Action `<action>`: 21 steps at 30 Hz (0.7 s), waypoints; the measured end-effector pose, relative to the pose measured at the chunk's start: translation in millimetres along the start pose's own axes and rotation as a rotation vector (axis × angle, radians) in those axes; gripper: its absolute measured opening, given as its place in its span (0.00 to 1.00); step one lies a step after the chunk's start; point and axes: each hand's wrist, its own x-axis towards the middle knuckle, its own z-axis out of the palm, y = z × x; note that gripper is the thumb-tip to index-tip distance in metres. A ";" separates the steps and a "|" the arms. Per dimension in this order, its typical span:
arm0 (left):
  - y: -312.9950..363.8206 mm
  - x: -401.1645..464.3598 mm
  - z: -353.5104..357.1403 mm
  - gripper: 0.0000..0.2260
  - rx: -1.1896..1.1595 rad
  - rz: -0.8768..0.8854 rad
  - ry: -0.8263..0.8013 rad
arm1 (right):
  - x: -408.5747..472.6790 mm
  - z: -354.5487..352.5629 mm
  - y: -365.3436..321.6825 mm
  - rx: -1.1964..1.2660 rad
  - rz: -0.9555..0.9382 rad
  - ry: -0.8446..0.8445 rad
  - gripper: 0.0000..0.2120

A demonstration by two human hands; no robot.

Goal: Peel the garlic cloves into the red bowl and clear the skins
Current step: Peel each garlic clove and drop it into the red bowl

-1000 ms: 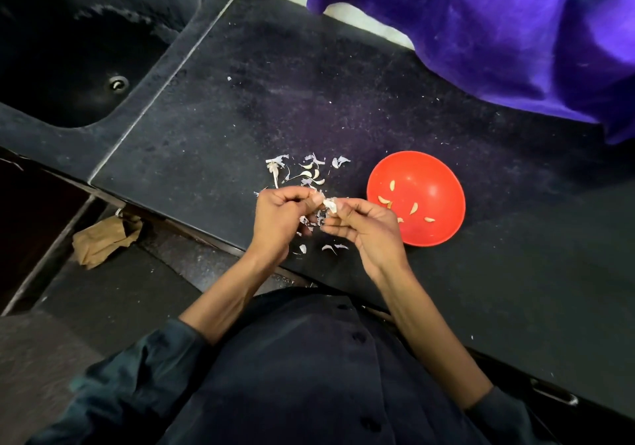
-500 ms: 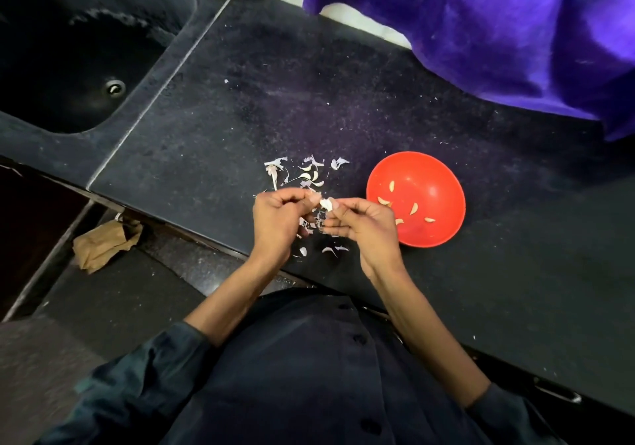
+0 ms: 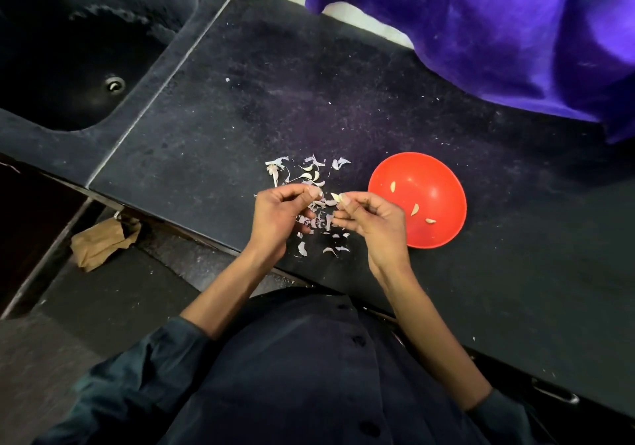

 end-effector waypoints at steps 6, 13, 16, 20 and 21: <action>-0.6 2.5 -1.2 0.02 0.185 0.130 -0.040 | 1.1 -5.1 3.3 -0.012 -0.030 0.011 0.04; 2.5 0.1 -2.2 0.03 0.338 0.177 -0.066 | 2.8 -7.5 2.8 0.019 -0.040 0.017 0.04; 5.9 -1.1 -2.9 0.04 0.395 0.237 -0.028 | 2.5 -8.2 3.7 0.024 -0.035 0.014 0.04; 6.8 0.0 -3.3 0.07 0.513 0.306 -0.008 | 1.7 -7.2 3.6 0.024 -0.031 0.010 0.04; 6.4 0.7 -4.2 0.09 0.553 0.318 -0.002 | 1.6 -7.0 3.0 0.029 -0.032 0.008 0.04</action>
